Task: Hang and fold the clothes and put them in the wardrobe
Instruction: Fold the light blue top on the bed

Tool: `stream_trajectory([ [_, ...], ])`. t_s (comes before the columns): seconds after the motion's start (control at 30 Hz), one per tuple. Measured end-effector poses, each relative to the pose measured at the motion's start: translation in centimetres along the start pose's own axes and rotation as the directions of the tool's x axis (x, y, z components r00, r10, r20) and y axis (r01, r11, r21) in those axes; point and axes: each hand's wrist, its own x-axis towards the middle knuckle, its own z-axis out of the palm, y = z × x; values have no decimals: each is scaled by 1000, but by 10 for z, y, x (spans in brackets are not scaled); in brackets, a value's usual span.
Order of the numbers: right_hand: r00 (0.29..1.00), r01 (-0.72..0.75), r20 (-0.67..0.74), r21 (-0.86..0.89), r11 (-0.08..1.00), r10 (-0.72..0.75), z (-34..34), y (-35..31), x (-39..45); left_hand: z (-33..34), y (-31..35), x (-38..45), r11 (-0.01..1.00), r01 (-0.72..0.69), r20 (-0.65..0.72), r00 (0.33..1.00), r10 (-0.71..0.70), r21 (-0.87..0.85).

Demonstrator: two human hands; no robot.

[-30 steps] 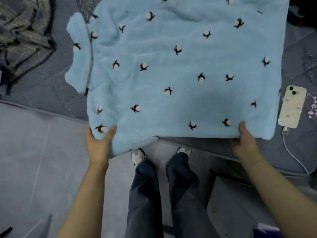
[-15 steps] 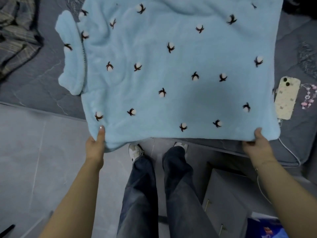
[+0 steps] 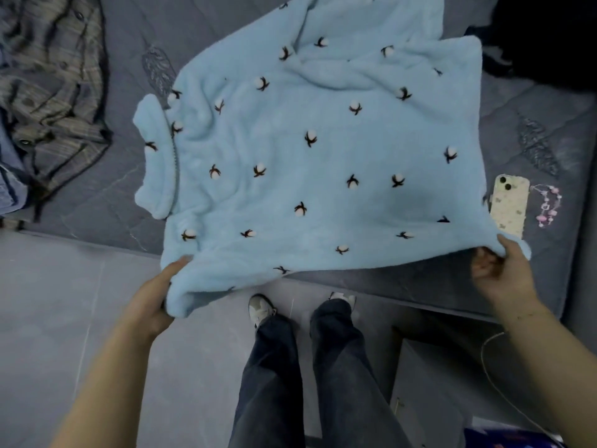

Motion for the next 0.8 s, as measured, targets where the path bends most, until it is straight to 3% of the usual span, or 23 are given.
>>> stream_trajectory([
  [0.1, 995, -34, 95, 22, 999, 32, 31, -26, -2, 19, 45, -8, 989, 4, 58, 998, 5, -147],
  [0.2, 990, -77, 115, -36, 996, 81, 64, -48, 10, 46, 86, 5, 961, 10, 29, 1000, -2, -275],
  [0.37, 987, -86, 128, -62, 994, 94, 117, -50, 46, 85, 135, 61, 899, 124, -16, 990, -143, -421],
  [0.53, 987, -44, 146, -150, 988, 66, 159, -33, 80, 101, 147, 108, 879, 49, -94, 990, -105, -473],
  [0.6, 984, -34, 160, -231, 972, 73, 167, -22, 86, 107, 143, 115, 908, 22, -102, 992, -71, -419],
  [0.67, 991, 73, 131, -341, 937, -29, 173, -10, 87, 117, 134, 113, 954, -88, -206, 978, 29, -286],
  [0.73, 959, 277, 133, -604, 747, -248, 172, 7, 76, 128, 125, 102, 973, -230, -356, 912, 206, -24],
  [0.8, 877, 422, 209, -767, 484, -433, 165, 29, 54, 142, 115, 86, 935, -277, -364, 866, 343, 221],
])
